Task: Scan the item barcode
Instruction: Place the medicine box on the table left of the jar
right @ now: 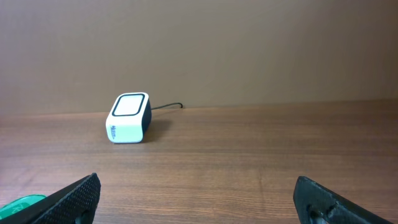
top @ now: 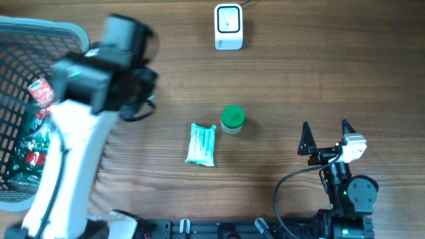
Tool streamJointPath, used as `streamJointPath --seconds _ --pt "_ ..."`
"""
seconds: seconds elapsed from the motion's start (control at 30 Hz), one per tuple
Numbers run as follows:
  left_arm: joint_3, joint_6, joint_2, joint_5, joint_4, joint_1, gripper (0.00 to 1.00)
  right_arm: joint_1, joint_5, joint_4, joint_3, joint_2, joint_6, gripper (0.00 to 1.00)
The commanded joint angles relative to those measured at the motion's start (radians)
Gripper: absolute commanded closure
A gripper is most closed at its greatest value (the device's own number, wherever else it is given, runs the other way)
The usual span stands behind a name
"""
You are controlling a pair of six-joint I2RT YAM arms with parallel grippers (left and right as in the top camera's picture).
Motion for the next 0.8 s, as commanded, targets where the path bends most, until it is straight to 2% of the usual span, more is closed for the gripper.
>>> streamJointPath --seconds 0.0,0.1,0.27,0.33,0.37,0.4,0.43,0.53,0.67,0.77 --pt "0.005 0.022 0.13 -0.214 -0.068 -0.115 0.73 0.004 0.007 0.003 -0.001 -0.006 -0.006 0.0" --pt "0.003 0.032 0.252 -0.273 -0.092 -0.157 0.73 0.004 0.007 0.003 -0.001 -0.006 -0.006 0.0" --pt "0.002 0.029 0.469 -0.285 -0.092 -0.164 0.78 0.004 0.007 0.003 -0.001 -0.006 -0.006 0.0" --pt "0.002 0.011 0.509 -0.285 -0.092 -0.164 0.72 0.004 0.007 0.003 -0.001 -0.006 -0.006 0.0" --pt "0.001 -0.013 0.522 -0.285 -0.089 -0.164 0.64 0.004 0.007 0.003 -0.001 -0.006 -0.007 0.0" --pt "0.0 -0.016 0.525 -0.283 -0.072 -0.164 0.48 0.004 0.007 0.003 -0.001 -0.006 -0.007 0.0" --pt "0.0 -0.026 0.525 -0.278 -0.058 -0.164 0.41 0.004 0.007 0.003 -0.001 -0.006 -0.006 0.0" --pt "-0.003 -0.095 0.525 -0.277 -0.044 -0.164 0.35 0.004 0.007 0.003 -0.001 -0.006 -0.006 0.0" --pt "-0.068 -0.098 0.525 -0.262 0.022 -0.164 0.3 0.004 0.007 0.003 -0.001 -0.006 -0.007 0.0" --pt "-0.067 -0.097 0.515 -0.27 0.009 -0.159 0.28 0.004 0.008 0.003 -0.001 -0.006 -0.007 0.0"
